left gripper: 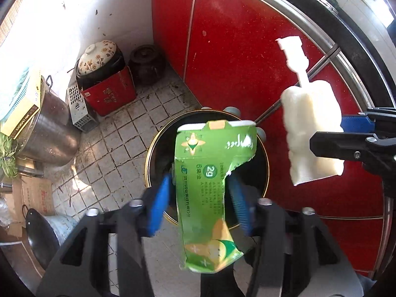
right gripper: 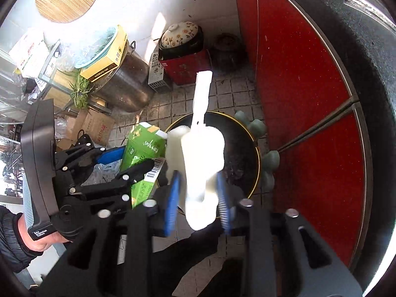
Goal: Collect trash
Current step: 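Carry carton and foam down to the black bin and release both, then return both open tools over the counter trash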
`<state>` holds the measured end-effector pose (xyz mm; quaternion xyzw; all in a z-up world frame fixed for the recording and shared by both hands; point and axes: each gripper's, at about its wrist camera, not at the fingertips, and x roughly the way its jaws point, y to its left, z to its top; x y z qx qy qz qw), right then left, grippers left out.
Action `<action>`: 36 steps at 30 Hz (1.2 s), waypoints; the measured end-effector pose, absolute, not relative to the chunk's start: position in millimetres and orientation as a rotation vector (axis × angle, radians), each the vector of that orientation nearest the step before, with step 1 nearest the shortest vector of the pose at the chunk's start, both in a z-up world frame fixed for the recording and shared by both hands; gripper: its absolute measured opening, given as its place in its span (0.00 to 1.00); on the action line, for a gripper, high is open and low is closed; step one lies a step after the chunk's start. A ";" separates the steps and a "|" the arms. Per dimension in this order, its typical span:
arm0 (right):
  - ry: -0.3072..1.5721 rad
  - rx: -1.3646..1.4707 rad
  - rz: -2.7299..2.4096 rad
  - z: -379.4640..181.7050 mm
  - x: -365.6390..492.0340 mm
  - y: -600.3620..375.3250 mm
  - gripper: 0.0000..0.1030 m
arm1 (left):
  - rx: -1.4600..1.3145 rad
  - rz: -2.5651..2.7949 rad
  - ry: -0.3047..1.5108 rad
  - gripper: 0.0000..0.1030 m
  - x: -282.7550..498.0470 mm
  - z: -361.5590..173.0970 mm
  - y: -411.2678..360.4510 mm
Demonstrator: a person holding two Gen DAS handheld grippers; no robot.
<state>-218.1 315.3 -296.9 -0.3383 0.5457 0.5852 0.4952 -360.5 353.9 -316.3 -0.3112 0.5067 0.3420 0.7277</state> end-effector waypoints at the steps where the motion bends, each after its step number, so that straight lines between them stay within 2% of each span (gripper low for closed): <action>1: 1.323 -0.798 1.420 -293.7 -216.1 315.2 0.74 | -0.666 0.769 1.111 0.84 -360.2 -313.3 351.5; 2: 1.323 -0.783 1.428 -290.5 -214.8 314.4 0.77 | -0.647 0.778 1.097 0.84 -361.4 -310.3 349.7; 12: 1.303 -0.763 1.457 -263.2 -212.5 305.6 0.77 | -0.642 0.787 1.084 0.84 -369.5 -291.3 346.3; 19: 1.248 -0.654 1.415 -208.5 -180.3 270.4 0.79 | -0.545 0.794 1.080 0.85 -349.4 -250.9 334.6; 25: 1.135 -0.486 1.229 -130.2 -108.7 185.3 0.82 | -0.377 0.625 1.018 0.91 -287.4 -183.2 291.0; 30: 1.035 -0.340 0.947 -71.2 -35.2 76.2 0.85 | -0.252 0.398 0.964 0.94 -200.0 -130.0 233.3; 36: 0.977 -0.203 0.584 -37.7 31.1 -70.4 0.85 | -0.172 0.131 0.922 0.94 -90.4 -85.8 143.9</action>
